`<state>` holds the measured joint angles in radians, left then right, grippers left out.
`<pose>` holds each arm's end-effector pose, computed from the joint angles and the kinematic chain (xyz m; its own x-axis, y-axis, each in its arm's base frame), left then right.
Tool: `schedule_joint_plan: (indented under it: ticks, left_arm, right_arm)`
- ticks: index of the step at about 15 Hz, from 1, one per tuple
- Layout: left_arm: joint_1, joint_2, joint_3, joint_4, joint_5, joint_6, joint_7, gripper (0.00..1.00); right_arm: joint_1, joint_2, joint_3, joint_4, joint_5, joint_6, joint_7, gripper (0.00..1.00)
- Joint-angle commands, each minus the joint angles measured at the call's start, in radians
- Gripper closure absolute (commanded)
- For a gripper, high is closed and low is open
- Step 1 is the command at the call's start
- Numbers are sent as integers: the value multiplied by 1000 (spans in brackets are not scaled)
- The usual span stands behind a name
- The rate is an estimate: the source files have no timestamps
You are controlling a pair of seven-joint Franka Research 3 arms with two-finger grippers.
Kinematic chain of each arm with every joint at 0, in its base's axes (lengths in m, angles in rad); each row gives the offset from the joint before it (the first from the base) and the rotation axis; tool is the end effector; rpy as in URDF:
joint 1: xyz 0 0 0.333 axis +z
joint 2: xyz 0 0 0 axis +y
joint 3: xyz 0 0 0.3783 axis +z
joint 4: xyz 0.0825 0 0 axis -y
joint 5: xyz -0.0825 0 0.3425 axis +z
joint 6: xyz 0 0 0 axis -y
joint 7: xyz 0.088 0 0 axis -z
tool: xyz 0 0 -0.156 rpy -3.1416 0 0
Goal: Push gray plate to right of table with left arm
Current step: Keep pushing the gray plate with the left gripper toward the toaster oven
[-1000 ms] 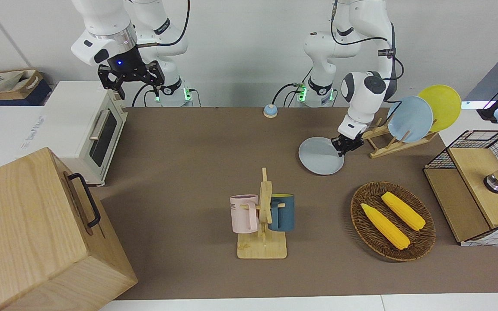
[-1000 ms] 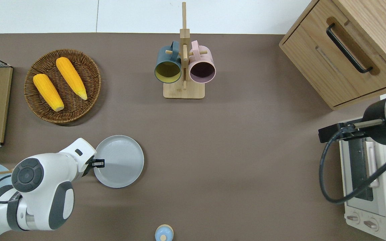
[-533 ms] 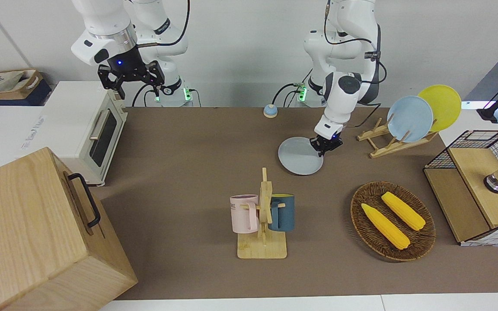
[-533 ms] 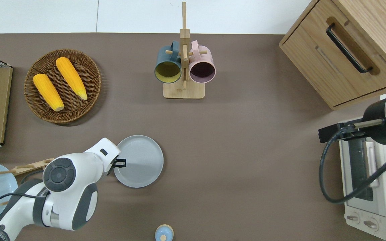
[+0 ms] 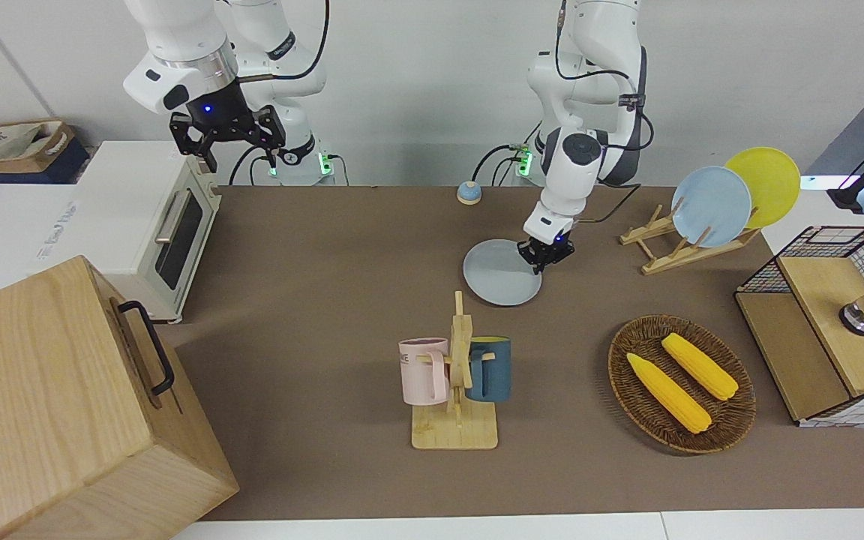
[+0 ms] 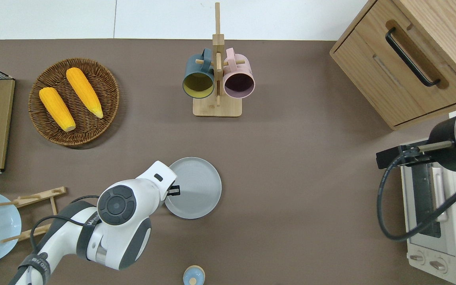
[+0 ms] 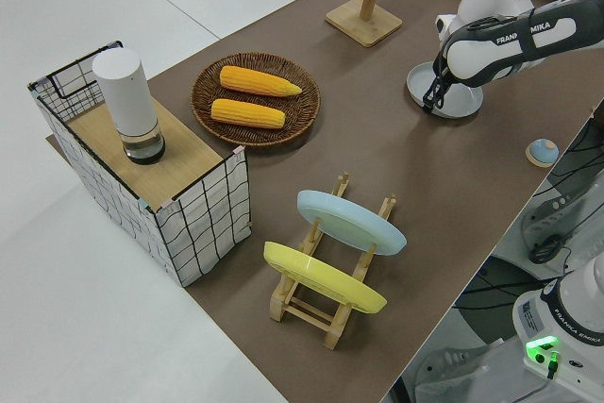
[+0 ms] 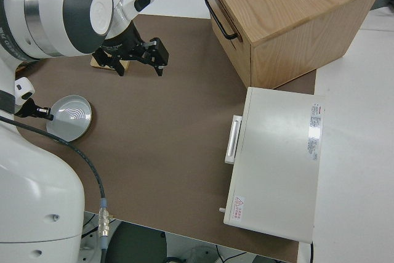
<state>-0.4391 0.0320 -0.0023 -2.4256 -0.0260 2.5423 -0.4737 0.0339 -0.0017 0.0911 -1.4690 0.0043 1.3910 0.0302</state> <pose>0.4300 -0.2036 0.3471 0.9962 0.0548 0.0676 0.0513 -0.9973 0.0532 0.4859 0.0618 0.6666 0.9925 0.0950 -0.0763 0.0952 -0.9955 -0.0018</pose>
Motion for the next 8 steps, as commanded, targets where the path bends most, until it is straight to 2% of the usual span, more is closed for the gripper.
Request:
schedule_joint_plan:
  ticks: [1, 4, 8]
  left_arm:
    - [-23, 110, -71, 71, -12, 10, -129, 1000]
    - [-24, 144, -128, 115, -12, 10, -207, 1000]
    - [-58, 199, -169, 189, -8, 7, -318, 1000]
  right_arm:
    - [-11, -8, 6, 1, 8, -12, -3, 17]
    - [-11, -8, 6, 1, 8, -12, -3, 17]
    - [-11, -8, 4, -1, 8, -12, -3, 17]
